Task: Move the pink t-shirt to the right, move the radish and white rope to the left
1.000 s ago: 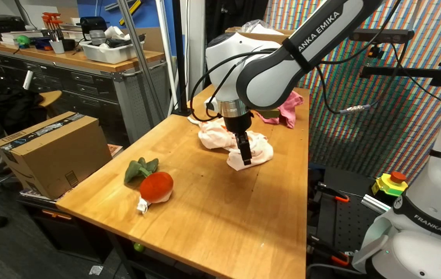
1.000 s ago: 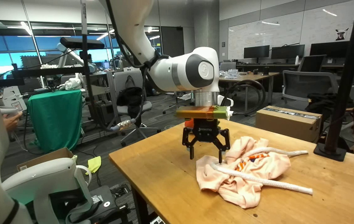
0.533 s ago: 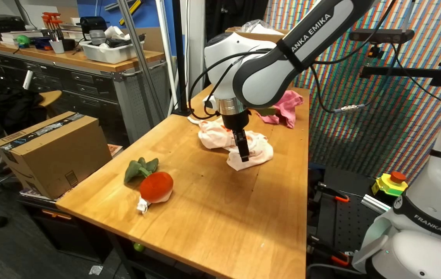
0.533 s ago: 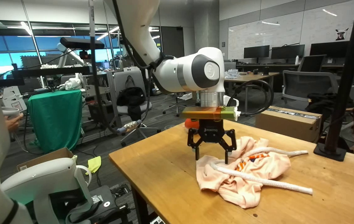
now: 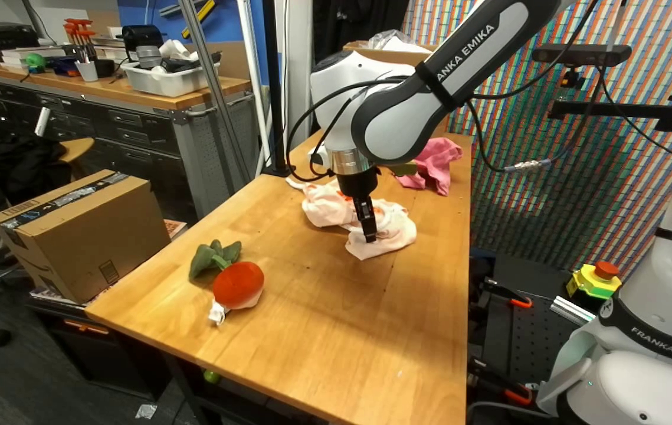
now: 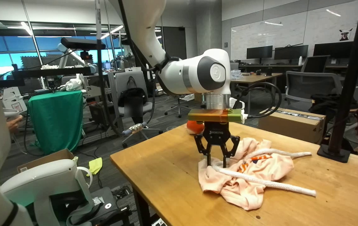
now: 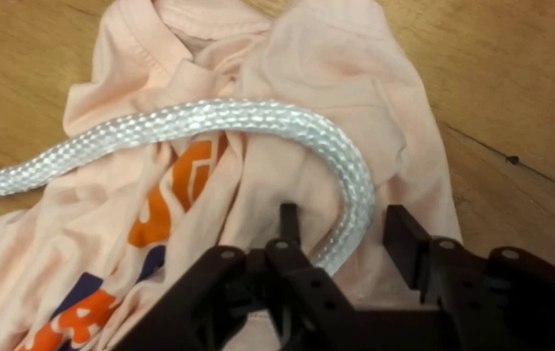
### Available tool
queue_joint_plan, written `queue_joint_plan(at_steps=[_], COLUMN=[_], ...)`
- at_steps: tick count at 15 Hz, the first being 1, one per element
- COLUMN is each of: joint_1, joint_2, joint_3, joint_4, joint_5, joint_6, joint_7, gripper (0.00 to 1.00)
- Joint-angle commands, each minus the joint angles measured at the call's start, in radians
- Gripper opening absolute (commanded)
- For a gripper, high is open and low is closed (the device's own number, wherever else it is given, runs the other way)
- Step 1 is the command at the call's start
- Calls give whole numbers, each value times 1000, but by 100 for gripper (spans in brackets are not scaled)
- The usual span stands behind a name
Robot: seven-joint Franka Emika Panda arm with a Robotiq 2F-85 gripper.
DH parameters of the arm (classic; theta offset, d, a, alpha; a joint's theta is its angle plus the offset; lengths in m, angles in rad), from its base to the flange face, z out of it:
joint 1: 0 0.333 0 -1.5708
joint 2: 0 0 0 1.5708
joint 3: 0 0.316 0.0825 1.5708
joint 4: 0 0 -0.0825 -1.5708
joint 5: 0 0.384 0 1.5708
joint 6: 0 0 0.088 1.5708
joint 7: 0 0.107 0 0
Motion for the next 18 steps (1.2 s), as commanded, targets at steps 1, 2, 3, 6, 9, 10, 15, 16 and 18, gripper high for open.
queue_joint_plan(at_steps=[1, 2, 3, 6, 9, 10, 15, 16, 18], joint_1=[-13, -13, -12, -7, -1, 1, 11, 14, 18], joint_2=[8, 7, 5, -7, -27, -36, -114, -135, -174], joint_3=[6, 7, 7, 7, 5, 4, 3, 6, 11], joint_4=[18, 18, 18, 21, 33, 35, 39, 40, 44], joint_5=[-1, -1, -3, -13, -35, -47, -142, -154, -183], joint_6=[1, -1, -3, -19, -44, -47, -50, -48, -45], joint_7=[-27, -30, -31, -25, -7, 1, 61, 75, 106], gripper=[19, 11, 8, 6, 8, 8, 8, 8, 8])
